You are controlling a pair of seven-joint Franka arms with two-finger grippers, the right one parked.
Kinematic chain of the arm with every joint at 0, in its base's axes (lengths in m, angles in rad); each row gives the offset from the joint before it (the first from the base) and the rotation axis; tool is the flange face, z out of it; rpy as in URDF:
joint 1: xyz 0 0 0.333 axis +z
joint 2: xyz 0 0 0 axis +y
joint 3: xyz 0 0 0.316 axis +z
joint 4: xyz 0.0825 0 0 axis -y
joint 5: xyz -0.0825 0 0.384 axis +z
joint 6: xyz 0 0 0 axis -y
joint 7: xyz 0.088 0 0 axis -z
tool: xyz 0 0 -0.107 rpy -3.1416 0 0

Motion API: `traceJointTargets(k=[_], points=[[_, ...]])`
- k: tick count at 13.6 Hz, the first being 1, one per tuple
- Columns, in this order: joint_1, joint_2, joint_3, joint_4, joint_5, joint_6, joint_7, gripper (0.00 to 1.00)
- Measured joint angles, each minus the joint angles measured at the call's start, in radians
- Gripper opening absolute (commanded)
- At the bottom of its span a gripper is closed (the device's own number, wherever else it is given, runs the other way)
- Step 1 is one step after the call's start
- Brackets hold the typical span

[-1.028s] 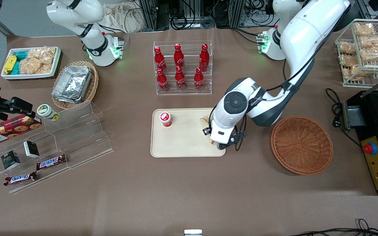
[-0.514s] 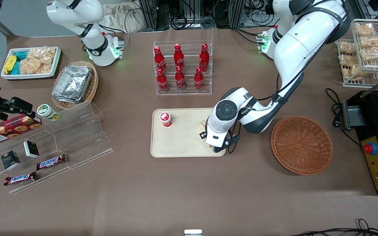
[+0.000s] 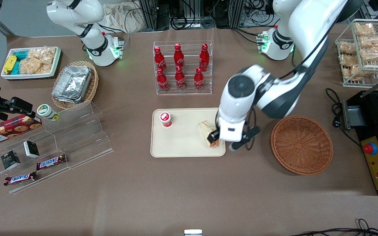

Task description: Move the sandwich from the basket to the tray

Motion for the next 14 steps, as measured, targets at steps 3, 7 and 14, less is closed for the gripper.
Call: traceJointTargets(k=[3,7,14], points=[[0.079,-0.132,-0.001,-0.007,-0.036,-0.078,0.052,1.0],[0.207,-0.197,0.002,-0.015,-0.144,-0.127,0.301,1.0],[0.181,-0.313,0.336,-0.016,-0.388,-0.237,0.919,1.0]])
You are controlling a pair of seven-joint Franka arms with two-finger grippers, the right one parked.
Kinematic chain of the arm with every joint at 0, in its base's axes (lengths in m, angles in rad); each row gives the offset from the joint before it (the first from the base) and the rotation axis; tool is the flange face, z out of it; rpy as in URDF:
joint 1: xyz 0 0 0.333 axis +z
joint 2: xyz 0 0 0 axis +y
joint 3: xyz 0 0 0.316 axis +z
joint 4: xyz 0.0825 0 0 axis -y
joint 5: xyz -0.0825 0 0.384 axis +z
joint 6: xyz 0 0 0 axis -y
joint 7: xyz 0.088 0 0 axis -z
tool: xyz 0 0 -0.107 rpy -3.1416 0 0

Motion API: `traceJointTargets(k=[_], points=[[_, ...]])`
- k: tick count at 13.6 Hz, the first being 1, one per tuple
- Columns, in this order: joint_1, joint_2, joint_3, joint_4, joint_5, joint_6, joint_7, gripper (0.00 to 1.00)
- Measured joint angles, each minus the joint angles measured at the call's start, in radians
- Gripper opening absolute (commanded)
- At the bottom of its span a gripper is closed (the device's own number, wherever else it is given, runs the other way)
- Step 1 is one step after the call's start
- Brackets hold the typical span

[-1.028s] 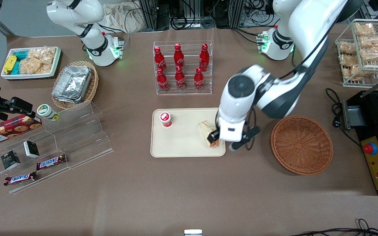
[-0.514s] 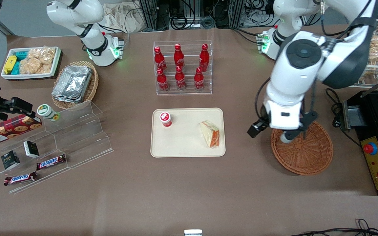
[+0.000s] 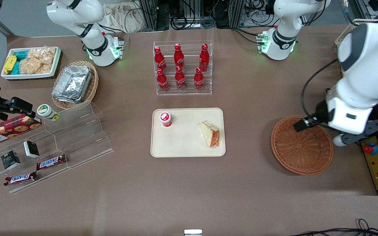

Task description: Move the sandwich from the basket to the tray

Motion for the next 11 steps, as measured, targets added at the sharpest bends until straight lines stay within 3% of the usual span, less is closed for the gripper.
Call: traceJointTargets(k=[2,5,11], points=[[-0.085,-0.034,0.15,-0.004,-0.036,-0.045,0.155,1.0],[-0.17,-0.098,0.297,-0.048,-0.052,-0.072,0.336,1.0],[-0.2,-0.267,0.367,-0.248,-0.055,-0.006,0.39,1.0]])
